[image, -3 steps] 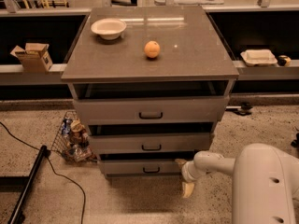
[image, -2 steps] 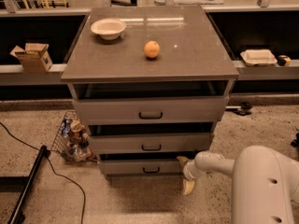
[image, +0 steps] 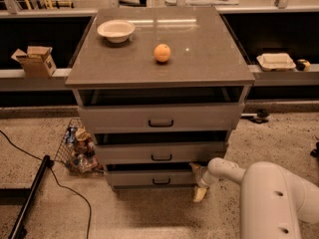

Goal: Open bottom drawer

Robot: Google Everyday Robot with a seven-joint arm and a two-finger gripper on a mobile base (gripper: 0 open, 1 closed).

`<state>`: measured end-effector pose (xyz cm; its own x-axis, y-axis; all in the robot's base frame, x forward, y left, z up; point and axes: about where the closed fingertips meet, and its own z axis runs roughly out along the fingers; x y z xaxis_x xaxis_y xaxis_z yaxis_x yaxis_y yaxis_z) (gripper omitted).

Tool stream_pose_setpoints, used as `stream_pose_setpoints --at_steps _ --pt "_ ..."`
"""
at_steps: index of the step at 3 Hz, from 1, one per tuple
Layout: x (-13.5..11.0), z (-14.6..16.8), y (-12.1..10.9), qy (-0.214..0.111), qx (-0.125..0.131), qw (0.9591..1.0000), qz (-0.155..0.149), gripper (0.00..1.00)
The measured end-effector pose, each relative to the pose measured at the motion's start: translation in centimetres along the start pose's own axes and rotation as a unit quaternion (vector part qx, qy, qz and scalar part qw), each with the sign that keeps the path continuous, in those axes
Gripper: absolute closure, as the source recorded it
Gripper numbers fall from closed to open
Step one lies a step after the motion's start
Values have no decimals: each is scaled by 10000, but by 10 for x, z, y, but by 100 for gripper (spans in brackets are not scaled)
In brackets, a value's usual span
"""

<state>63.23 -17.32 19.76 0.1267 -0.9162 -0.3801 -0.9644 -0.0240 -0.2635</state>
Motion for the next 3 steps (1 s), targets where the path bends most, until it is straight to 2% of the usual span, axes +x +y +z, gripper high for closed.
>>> stream_pose_setpoints --at_steps 2,3 --pt "18 31 -25 -105 -144 9994 292 0" --pt "23 40 -29 -146 -336 9979 534 18"
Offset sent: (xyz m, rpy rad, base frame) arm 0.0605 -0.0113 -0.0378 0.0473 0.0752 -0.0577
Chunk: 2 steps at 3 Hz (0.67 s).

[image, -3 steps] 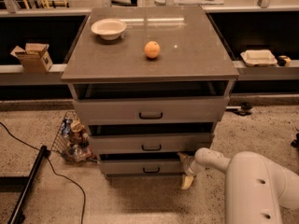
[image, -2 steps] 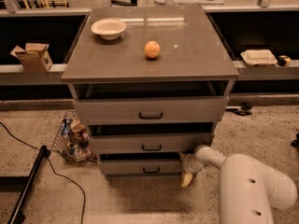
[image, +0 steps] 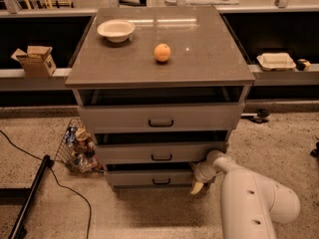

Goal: Open bottom drawer

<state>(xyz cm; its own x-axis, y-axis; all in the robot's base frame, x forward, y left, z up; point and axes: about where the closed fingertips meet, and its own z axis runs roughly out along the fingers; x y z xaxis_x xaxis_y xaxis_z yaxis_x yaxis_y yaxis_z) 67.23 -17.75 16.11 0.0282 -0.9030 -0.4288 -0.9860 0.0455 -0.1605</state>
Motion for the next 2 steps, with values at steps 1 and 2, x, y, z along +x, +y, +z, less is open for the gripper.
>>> stream_pose_setpoints --at_steps 1,2 --pt "3 2 7 34 -193 9995 241 41" --pt "1 -2 6 35 -193 9995 241 64"
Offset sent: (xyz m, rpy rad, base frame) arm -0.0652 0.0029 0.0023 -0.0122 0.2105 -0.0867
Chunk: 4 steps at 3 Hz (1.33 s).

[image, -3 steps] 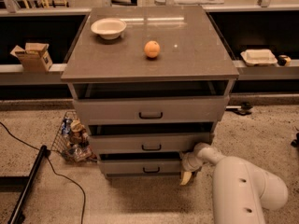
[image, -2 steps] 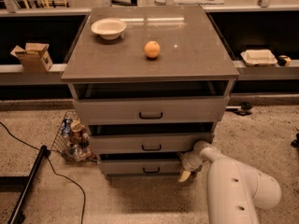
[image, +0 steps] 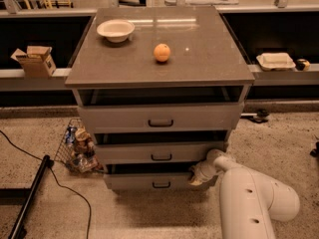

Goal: Open bottom drawer

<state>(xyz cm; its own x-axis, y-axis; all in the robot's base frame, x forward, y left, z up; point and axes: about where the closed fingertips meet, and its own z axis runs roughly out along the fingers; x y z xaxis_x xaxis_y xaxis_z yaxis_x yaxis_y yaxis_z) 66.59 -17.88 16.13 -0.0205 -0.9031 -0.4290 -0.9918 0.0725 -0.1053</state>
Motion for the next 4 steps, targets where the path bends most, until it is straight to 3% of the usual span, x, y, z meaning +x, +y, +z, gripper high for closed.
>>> stream_pose_setpoints --at_steps 1,2,4 --pt "-3 -7 16 26 -97 9999 86 87" --pt "-3 -6 15 26 -97 9999 86 86" --pt "-3 -3 18 60 -201 9998 61 40"
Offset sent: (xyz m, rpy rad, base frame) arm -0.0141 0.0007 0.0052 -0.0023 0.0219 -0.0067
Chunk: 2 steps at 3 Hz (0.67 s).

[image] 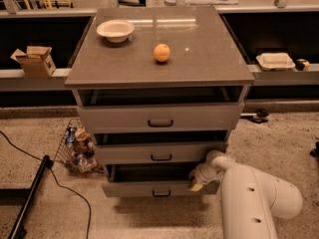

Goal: Open bottom drawer

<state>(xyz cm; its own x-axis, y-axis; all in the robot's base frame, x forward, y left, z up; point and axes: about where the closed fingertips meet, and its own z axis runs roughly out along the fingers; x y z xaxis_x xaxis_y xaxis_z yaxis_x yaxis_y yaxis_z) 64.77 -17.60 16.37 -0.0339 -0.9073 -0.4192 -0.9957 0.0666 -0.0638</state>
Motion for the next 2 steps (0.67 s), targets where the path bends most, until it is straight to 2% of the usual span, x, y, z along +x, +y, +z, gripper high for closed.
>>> stream_pose_setpoints --at_steps 1,2 --pt "0 -1 0 3 -8 10000 -2 17" --pt "1 1 8 122 -185 9997 41 0"
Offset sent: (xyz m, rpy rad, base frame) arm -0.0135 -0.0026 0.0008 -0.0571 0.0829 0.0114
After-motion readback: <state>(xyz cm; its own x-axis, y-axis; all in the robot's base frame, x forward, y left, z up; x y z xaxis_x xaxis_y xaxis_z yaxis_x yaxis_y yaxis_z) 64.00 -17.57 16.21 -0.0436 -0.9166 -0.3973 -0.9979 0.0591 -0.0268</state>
